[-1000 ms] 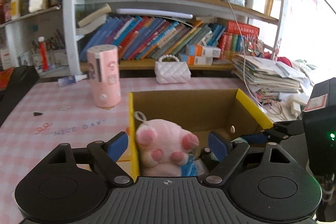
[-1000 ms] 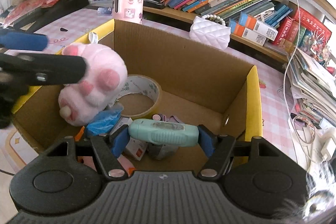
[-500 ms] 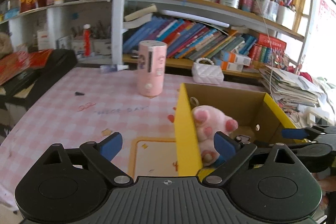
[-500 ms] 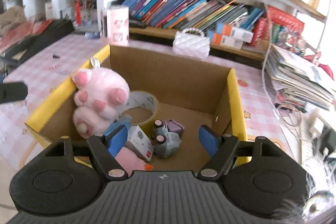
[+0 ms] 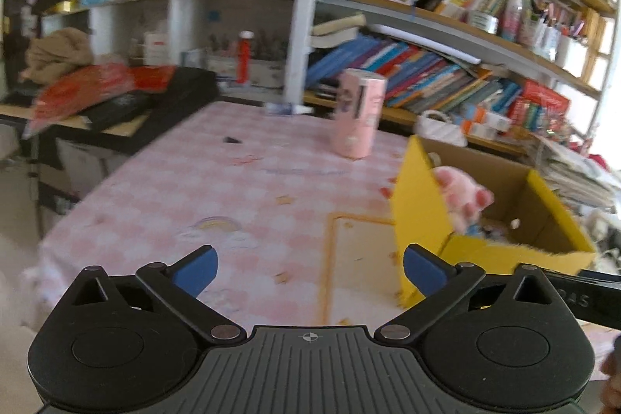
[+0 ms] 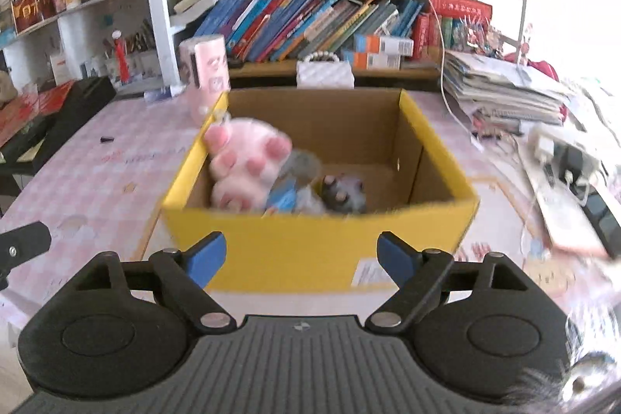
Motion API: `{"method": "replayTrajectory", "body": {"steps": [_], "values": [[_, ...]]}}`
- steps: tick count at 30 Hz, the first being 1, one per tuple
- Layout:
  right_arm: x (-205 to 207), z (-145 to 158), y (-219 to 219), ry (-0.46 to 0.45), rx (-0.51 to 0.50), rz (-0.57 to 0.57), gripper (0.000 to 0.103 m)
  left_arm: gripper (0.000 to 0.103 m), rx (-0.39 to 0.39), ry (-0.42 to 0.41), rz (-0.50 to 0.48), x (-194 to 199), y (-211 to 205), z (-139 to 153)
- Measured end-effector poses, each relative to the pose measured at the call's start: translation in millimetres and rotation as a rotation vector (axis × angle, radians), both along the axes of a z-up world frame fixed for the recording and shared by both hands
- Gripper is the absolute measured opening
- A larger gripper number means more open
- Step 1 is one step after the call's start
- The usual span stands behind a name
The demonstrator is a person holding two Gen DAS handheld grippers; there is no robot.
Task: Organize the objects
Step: 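Withdraw both tools from the yellow box back over the table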
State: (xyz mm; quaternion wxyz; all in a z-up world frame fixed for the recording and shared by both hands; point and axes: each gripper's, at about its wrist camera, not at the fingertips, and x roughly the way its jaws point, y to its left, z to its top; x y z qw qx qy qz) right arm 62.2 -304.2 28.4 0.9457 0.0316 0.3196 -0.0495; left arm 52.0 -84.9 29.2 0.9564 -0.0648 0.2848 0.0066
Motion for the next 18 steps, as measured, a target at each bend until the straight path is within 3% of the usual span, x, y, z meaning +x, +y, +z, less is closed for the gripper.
{"method": "replayTrajectory", "body": {"steps": [7,10,18], "values": [[-45.5,-6.4,40.1,-0.028,-0.023,-0.023,0.093,0.103,0.039,0.064,0.030,-31.7,20.9,-14.7],[-58.4,-10.5,55.4,-0.021,-0.041,-0.008,0.094,0.103,0.049,0.099,-0.004,-42.4,27.8,-21.5],[-77.8,-17.5,80.2,0.000,-0.068,-0.003,0.097,0.103,0.092,0.097,-0.023,-55.8,32.6,-23.4]]}}
